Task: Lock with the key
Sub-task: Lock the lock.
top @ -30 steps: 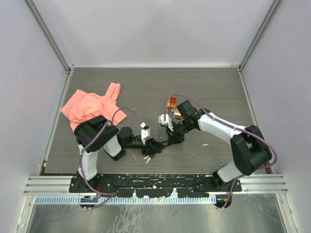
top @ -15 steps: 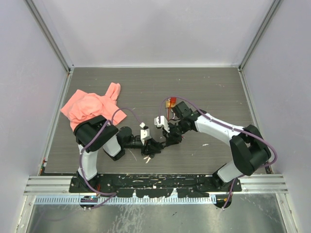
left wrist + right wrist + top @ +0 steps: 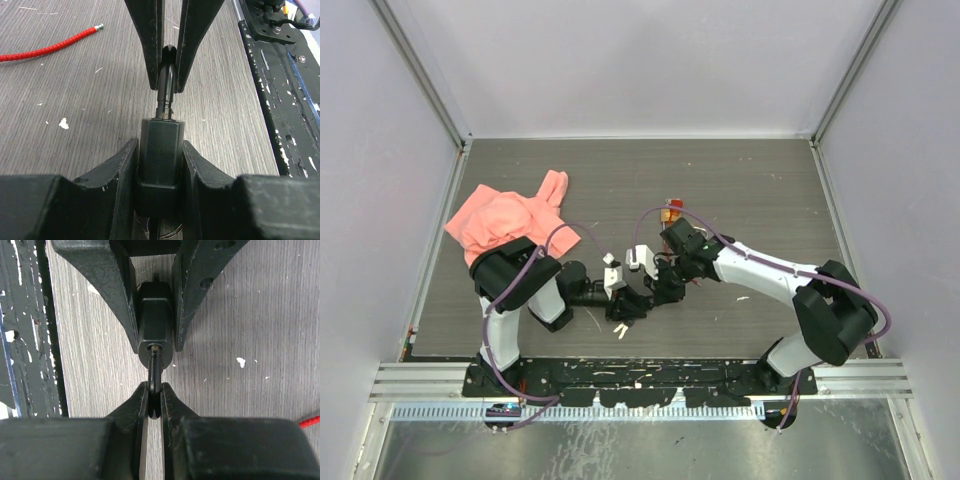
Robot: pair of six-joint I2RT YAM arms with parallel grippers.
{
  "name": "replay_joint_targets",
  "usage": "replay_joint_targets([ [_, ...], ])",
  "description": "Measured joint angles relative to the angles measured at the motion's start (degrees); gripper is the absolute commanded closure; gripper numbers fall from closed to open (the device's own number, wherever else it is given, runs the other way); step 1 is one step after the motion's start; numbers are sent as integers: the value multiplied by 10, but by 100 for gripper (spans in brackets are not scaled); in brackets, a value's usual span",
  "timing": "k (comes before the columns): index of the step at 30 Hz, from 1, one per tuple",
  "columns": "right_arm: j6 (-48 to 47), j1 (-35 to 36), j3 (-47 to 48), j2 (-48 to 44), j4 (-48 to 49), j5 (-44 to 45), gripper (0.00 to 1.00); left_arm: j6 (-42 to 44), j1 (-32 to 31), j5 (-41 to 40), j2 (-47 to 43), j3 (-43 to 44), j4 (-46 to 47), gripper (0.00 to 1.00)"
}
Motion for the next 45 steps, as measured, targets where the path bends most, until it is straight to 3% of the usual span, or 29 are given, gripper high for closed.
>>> replay_joint_targets([
  [10,53,7,-19,25,80,-32,99,-8,4,8,14,-3,26,100],
  [17,55,7,-8,35,70,-36,96,-16,6,12,19,-3,34,100],
  [20,40,0,14,48,41,-40,72,-18,7,8,17,-5,34,100],
  [24,28,-38,30,62,21,-71,48,-21,3,-6,17,-3,34,100],
  [29,12,-73,29,44,39,-96,37,-20,-9,-37,22,14,31,100],
  [35,-32,-124,66,3,-2,-154,31,-20,-9,-48,22,13,31,100],
  [36,-39,-135,72,-2,-9,-162,21,-21,-9,-48,22,13,31,100],
  [37,-45,-149,75,-12,-12,-171,3,-21,-9,-48,22,12,31,100],
  [38,-46,-163,74,-26,-14,-178,0,-22,-9,-48,22,12,31,100],
  [41,-32,-200,40,-73,14,-210,1,-22,-9,-48,21,12,31,100],
  [43,-31,-216,24,-78,15,-238,19,-23,-9,-49,21,12,31,100],
  [45,-65,-218,30,-45,-16,-264,29,-24,-9,-50,21,12,31,100],
])
